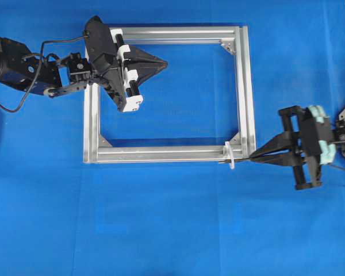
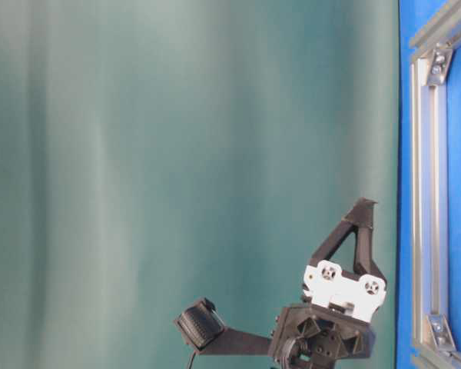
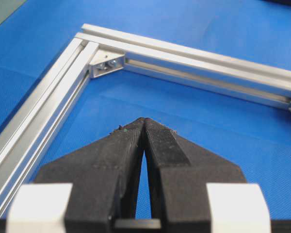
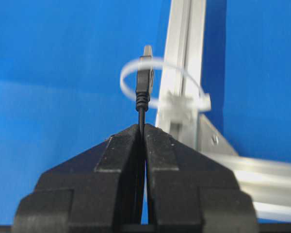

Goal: Insert the wire through the string loop located on the right side.
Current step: 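Push the USB plug leftward through the white zip-tie loop, then move the left gripper across toward the plug emerging from the loop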

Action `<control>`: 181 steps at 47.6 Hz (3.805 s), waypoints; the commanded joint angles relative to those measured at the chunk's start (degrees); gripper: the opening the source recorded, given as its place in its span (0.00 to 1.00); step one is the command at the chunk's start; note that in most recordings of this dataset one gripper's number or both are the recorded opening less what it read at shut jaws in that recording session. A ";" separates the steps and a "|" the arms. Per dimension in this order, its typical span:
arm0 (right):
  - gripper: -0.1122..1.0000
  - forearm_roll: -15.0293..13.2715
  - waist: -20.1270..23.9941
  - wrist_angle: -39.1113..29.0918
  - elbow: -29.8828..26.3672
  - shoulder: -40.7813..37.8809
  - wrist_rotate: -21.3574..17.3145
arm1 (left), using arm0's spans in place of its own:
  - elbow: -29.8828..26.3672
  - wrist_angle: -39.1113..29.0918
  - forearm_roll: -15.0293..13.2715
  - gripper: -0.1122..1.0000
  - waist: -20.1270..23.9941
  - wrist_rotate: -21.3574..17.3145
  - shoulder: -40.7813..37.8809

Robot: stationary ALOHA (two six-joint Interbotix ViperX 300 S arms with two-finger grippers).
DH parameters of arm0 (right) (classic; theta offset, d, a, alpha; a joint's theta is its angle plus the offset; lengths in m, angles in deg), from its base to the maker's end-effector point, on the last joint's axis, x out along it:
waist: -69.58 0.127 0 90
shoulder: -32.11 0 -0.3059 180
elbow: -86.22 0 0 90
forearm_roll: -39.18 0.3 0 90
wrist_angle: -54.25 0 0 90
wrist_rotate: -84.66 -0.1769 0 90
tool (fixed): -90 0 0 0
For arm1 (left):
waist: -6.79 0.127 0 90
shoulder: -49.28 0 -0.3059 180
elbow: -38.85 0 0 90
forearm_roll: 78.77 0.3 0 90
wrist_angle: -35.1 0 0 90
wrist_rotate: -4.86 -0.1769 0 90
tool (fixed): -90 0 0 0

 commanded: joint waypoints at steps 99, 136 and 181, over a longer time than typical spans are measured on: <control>0.07 0.18 -0.44 1.76 -7.03 -7.91 0.26 | -2.37 0.44 0.09 0.10 -25.40 3.60 1.32; 0.07 0.09 -0.35 1.67 -6.86 -7.91 0.26 | -26.10 -15.38 0.35 0.10 -21.71 2.46 -8.44; 0.07 0.00 -0.35 1.58 -7.03 -7.91 0.35 | -26.81 -20.57 0.70 0.88 -22.24 -0.26 -8.61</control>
